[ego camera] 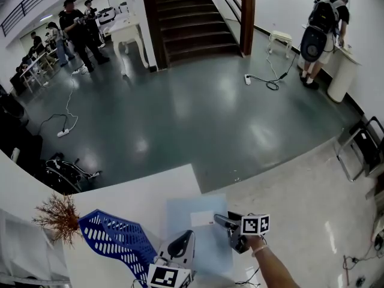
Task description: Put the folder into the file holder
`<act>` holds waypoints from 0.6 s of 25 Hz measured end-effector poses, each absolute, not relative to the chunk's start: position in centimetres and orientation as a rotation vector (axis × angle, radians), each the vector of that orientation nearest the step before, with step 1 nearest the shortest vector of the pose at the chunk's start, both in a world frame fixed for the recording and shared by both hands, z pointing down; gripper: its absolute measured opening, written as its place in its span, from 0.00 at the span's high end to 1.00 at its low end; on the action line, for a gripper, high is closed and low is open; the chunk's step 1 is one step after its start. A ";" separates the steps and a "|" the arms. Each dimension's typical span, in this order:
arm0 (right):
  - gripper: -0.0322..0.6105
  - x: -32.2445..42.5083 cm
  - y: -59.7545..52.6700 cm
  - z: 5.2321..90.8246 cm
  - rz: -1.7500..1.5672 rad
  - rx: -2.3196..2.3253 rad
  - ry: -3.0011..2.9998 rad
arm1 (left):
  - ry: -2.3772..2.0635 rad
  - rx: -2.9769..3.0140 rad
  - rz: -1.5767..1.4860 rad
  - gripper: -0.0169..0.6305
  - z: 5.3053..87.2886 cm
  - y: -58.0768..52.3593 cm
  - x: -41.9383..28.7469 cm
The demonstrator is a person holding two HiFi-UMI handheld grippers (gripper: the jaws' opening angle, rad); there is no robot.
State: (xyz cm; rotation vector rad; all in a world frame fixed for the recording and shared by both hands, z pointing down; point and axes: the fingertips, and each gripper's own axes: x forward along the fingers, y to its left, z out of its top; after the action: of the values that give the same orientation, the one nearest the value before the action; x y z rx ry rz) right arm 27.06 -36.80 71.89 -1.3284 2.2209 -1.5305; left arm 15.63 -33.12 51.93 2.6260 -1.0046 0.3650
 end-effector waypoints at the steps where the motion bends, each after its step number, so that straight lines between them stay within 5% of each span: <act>1: 0.47 27.0 -36.9 72.0 -1.543 -1.313 2.209 | -1.005 2.625 0.367 0.96 52.0 -33.1 15.6; 15: 0.47 25.3 -37.4 72.4 -1.733 -0.994 2.130 | -1.013 2.621 0.364 0.96 51.9 -33.3 15.3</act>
State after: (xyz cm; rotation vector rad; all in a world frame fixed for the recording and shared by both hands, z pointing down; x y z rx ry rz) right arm 25.27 -37.36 72.43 -0.9936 2.1297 -1.7330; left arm 15.33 -33.26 51.93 2.6213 -1.0128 0.3642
